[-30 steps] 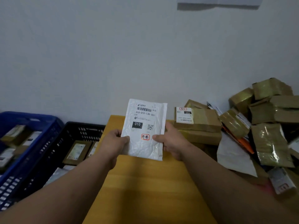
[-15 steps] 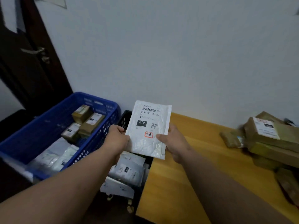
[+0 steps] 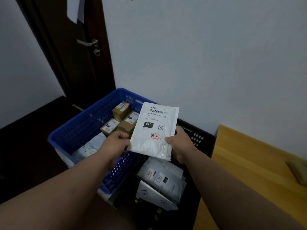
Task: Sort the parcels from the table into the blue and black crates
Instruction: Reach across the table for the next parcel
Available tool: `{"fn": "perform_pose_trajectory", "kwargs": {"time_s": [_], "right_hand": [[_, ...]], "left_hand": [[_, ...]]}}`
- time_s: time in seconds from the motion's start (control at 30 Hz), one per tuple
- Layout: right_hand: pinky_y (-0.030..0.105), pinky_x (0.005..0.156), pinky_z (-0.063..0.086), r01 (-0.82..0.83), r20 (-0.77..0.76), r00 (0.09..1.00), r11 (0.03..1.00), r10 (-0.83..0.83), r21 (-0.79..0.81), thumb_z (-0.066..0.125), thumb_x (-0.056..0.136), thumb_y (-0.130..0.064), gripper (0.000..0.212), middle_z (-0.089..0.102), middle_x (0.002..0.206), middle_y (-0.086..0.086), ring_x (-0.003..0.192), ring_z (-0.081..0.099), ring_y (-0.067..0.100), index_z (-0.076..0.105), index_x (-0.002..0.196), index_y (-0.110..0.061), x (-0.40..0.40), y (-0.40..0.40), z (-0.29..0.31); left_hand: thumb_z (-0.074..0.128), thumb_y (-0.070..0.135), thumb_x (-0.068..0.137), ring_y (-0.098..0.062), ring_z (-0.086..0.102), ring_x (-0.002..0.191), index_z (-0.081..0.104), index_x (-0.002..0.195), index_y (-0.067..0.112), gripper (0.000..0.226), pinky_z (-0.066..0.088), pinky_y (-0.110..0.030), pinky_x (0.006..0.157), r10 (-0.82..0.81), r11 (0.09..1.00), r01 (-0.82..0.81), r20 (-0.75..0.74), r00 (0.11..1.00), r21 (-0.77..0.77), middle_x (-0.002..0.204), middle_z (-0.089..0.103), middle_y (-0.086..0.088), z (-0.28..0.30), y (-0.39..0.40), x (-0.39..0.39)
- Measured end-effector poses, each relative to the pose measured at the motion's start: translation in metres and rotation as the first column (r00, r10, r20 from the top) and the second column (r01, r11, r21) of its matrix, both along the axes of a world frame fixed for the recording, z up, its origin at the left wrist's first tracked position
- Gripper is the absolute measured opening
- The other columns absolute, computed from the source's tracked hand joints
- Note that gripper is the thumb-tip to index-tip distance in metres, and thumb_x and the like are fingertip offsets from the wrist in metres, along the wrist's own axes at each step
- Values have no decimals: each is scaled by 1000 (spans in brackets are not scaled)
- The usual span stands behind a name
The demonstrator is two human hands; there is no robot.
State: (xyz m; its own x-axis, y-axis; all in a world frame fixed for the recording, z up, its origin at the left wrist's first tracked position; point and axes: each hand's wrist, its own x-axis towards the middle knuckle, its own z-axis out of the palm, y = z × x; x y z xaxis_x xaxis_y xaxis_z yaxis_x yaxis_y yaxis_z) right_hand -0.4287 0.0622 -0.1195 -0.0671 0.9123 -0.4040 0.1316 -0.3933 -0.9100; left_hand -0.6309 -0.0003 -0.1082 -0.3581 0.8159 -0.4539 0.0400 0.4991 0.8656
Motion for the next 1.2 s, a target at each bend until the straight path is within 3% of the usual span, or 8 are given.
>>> {"fn": "perform_pose_trajectory", "kwargs": {"time_s": [0.13, 0.23, 0.43, 0.53, 0.67, 0.8, 1.0, 1.2], "right_hand": [[48, 87, 55, -15, 24, 1000, 999, 16, -40, 49, 91, 6, 42, 60, 121, 8, 104, 62, 28, 45, 126, -16, -40, 41, -18], [37, 73, 56, -45, 39, 998, 996, 48, -74, 52, 90, 7, 48, 57, 123, 8, 98, 61, 23, 41, 133, -11, -72, 66, -32], [40, 84, 53, -127, 61, 989, 979, 138, -162, 52, 90, 8, 61, 51, 136, 11, 108, 55, 26, 33, 143, -13, -129, 97, -61], [48, 94, 51, -152, 64, 983, 963, 170, -221, 53, 89, 9, 64, 50, 137, 10, 113, 54, 28, 30, 144, -17, -157, 104, -79], [42, 89, 52, -183, 52, 977, 944, 205, -276, 51, 89, 9, 60, 54, 131, 7, 107, 54, 24, 35, 140, -19, -199, 109, -109], [53, 96, 50, -129, 68, 985, 931, 161, -340, 53, 86, 6, 68, 54, 130, 9, 115, 55, 30, 30, 146, -18, -242, 117, -143], [45, 97, 51, -41, 61, 995, 898, 75, -438, 60, 85, 5, 90, 51, 122, 4, 111, 53, 24, 12, 151, -33, -316, 122, -207], [17, 61, 51, -76, 27, 994, 827, 110, -557, 63, 89, -7, 57, 53, 127, 7, 91, 57, 13, 39, 133, -33, -368, 108, -268]], "left_hand": [[55, 10, 95, -25, 63, 97, 57, 104, 18, 12, 52, -41, 85, 74, 997, -75, -42, 996, -30, 107, 63, -10, -15, 14, -57], [56, 10, 96, -24, 63, 96, 57, 105, 18, 12, 51, -36, 76, 137, 988, -143, -85, 987, -60, 109, 63, -11, -26, 23, -99], [56, 11, 96, -22, 61, 92, 57, 110, 14, 15, 48, -35, 75, 182, 974, -196, -121, 976, -115, 106, 63, -11, -57, 47, -155], [57, 16, 96, -21, 61, 94, 56, 119, 14, 23, 48, -32, 71, 135, 973, -152, -107, 985, -171, 109, 61, -9, -77, 62, -170], [65, 28, 91, -22, 60, 99, 50, 129, 21, 42, 52, -35, 78, -1, 962, -5, -20, 1000, -273, 116, 59, -5, -107, 96, -193], [67, 13, 87, -22, 62, 92, 45, 135, 20, 53, 52, -35, 82, -161, 945, 115, -130, 978, -308, 104, 60, 0, -141, 138, -232], [60, 2, 85, -9, 53, 71, 32, 125, 29, 55, 37, -23, 54, -477, 864, 351, -362, 801, -360, 83, 53, 5, -203, 180, -302], [52, 5, 87, -18, 53, 88, 38, 125, 32, 49, 43, -28, 70, -731, 669, 521, -342, 590, -530, 107, 49, -3, -270, 183, -344]]}}
